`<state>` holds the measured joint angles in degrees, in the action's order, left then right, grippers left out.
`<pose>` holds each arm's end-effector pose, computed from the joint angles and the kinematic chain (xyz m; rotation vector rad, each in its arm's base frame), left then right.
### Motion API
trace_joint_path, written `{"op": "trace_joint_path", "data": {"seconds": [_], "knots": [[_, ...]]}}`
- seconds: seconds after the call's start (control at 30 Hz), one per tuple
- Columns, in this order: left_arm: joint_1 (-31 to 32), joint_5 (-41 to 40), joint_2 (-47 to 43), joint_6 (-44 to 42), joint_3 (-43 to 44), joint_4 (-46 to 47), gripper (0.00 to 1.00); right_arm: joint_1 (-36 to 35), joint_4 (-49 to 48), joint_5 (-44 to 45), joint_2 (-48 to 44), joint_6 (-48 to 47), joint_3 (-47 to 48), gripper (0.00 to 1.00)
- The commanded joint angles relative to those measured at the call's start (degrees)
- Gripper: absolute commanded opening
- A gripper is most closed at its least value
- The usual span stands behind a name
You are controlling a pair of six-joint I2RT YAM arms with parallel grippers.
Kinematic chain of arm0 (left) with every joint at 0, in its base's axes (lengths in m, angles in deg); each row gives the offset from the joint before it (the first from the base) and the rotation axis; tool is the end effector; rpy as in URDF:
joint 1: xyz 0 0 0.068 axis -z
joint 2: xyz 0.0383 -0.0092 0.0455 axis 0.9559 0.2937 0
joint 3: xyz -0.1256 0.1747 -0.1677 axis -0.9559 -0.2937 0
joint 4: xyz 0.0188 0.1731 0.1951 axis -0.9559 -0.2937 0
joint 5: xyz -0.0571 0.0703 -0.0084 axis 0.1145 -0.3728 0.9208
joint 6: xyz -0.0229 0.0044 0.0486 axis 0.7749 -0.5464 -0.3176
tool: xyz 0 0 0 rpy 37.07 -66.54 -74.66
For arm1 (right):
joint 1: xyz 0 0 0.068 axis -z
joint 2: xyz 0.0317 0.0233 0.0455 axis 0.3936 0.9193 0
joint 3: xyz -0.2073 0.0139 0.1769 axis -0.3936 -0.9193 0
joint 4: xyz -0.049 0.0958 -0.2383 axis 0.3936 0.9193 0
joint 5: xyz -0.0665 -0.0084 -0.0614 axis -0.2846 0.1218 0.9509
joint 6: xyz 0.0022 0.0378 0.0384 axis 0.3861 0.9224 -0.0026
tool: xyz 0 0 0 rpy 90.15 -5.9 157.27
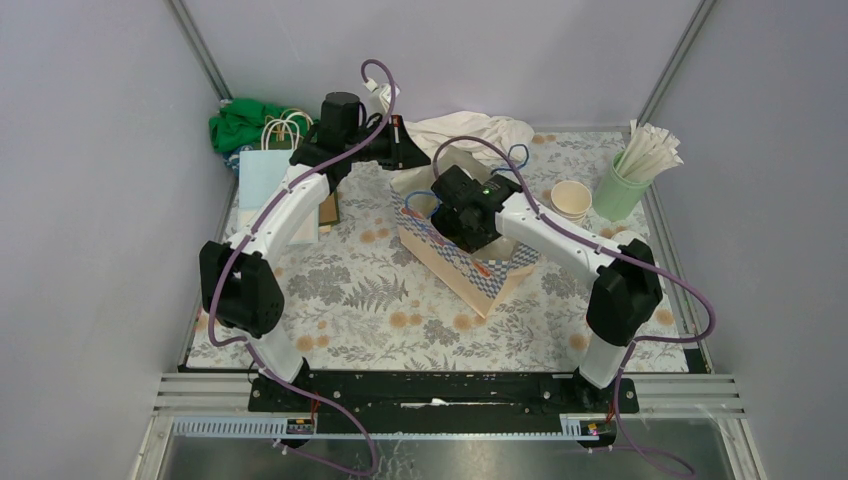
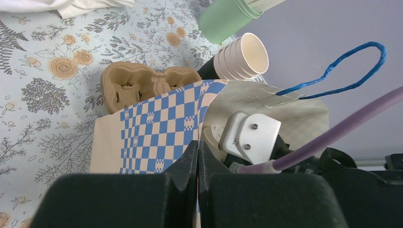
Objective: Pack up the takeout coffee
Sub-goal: Adjust the coffee cup in the cup tray.
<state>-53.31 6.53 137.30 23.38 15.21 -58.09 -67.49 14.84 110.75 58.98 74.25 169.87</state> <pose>0.3678 -0.1562 0.3674 0.4265 2.0220 -1.2071 0.2712 0.2467 0.2825 -0.7071 2.5030 -0.1919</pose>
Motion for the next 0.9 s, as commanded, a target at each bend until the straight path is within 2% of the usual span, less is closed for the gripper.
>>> {"op": "trace_joint_path", "data": {"seconds": [0.0,0.33,0.87], "knots": [[-0.19,0.28,0.18,-0.17,2.26,3.09,0.00,-0.51,3.21,5.96,-2.33,-1.80,4.13,0.29],[-0.21,-1.24,1.10,-0.83,3.75,1.33,0.00,-0.52,6.06,6.75,-3.31,-3.71,10.64,0.28],[-0.24,-4.59,3.86,0.11,7.70,-1.30,0.00,-0.56,7.25,10.06,-3.40,-6.68,13.23,0.28]]}}
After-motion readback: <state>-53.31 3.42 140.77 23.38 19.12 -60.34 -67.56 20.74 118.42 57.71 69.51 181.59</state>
